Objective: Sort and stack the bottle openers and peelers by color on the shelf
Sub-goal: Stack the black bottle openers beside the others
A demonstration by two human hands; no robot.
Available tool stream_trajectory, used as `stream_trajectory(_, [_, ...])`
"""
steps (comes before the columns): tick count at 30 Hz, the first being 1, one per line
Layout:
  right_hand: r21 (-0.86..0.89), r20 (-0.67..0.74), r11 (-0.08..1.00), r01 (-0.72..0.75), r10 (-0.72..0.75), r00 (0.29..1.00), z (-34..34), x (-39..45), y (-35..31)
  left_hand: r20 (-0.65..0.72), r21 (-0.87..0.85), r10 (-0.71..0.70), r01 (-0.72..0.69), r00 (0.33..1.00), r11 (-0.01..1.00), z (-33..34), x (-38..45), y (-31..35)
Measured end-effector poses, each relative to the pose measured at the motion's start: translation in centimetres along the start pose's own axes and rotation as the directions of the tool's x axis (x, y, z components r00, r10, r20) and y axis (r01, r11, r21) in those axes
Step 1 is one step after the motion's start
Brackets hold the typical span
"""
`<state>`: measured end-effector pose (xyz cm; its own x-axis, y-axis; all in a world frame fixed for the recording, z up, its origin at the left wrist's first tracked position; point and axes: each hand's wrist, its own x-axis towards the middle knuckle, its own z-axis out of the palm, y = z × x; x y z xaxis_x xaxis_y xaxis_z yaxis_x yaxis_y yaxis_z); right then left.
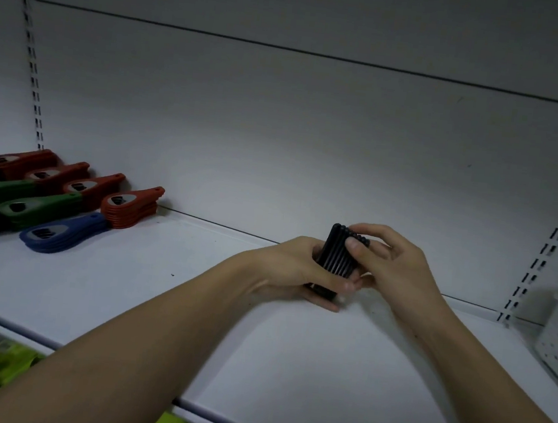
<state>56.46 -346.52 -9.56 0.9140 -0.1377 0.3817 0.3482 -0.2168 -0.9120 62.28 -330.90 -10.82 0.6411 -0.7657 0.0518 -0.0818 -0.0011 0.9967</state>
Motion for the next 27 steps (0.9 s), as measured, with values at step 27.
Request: stream_trajectory(27, [-0.16, 0.081, 0.984, -0.072, 0.086, 0.993, -1.5, -0.1, 1.6, -0.357, 0.087, 0.01, 0.023, 0.934, 0.996, 0.0, -2.0, 0.5])
